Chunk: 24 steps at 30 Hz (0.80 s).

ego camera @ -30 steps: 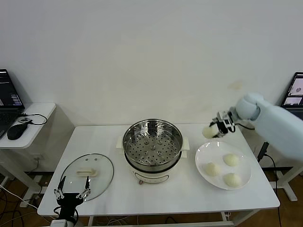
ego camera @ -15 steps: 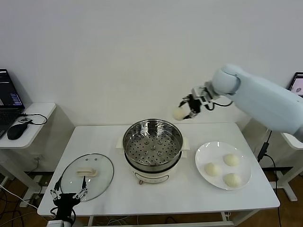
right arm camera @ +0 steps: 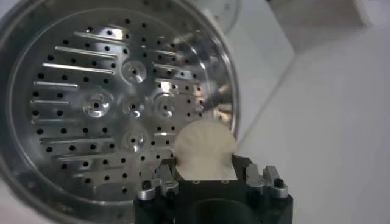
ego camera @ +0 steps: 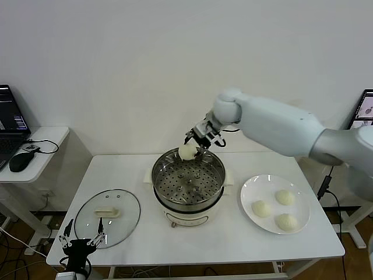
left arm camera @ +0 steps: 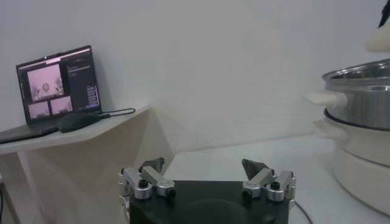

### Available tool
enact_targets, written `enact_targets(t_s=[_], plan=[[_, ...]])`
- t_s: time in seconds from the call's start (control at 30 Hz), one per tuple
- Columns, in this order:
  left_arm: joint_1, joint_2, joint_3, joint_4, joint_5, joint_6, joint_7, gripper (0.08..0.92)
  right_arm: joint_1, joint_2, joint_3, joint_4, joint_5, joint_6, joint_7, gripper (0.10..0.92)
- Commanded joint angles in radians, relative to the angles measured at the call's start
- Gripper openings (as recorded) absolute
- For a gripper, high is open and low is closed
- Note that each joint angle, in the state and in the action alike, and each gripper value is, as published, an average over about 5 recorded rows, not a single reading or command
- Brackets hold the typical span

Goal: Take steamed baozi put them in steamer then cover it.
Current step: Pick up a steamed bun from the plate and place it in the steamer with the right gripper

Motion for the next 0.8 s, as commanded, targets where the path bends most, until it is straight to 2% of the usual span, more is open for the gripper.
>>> enact_targets(t_s=[0.03, 0.27, 0.57, 0.67, 0.8], plan=[[-0.001, -0.003, 0.001, 0.002, 0.0, -0.001, -0.001, 0.823, -0.021, 0.081, -0.059, -0.059, -0.173, 0.186, 0.027, 0.601], [-0.004, -0.004, 0.002, 0.007, 0.001, -0.001, 0.0, 0.823, -0.069, 0.09, -0.04, -0.117, -0.293, 0.258, 0.066, 0.602], [-0.007, -0.004, 0.0, 0.007, 0.002, 0.0, -0.001, 0.823, -0.102, 0.098, -0.018, -0.158, -0.364, 0.304, 0.102, 0.605], [-0.007, -0.005, 0.0, 0.007, 0.002, 0.0, -0.001, 0.823, -0.104, 0.097, -0.016, -0.156, -0.356, 0.299, 0.109, 0.645], [-0.006, -0.004, -0.002, 0.005, 0.002, 0.001, -0.001, 0.823, -0.068, 0.077, -0.02, -0.11, -0.258, 0.243, 0.083, 0.755]])
